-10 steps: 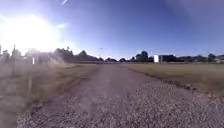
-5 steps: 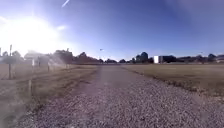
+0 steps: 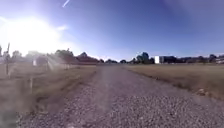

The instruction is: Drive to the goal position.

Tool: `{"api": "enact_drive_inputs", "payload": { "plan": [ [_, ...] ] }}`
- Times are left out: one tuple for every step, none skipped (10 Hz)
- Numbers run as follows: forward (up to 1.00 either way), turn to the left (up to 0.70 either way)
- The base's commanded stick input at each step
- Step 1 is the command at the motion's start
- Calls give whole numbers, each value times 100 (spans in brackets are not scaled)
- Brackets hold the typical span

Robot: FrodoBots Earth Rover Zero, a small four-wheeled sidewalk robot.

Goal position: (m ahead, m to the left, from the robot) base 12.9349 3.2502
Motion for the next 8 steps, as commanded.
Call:
{"api": "enact_drive_inputs", "payload": {
  "plan": [
    [50, 0],
    [50, 0],
    [50, 0],
    [50, 0],
    [50, 0],
    [50, 0],
    [50, 0],
    [50, 0]
  ]
}}
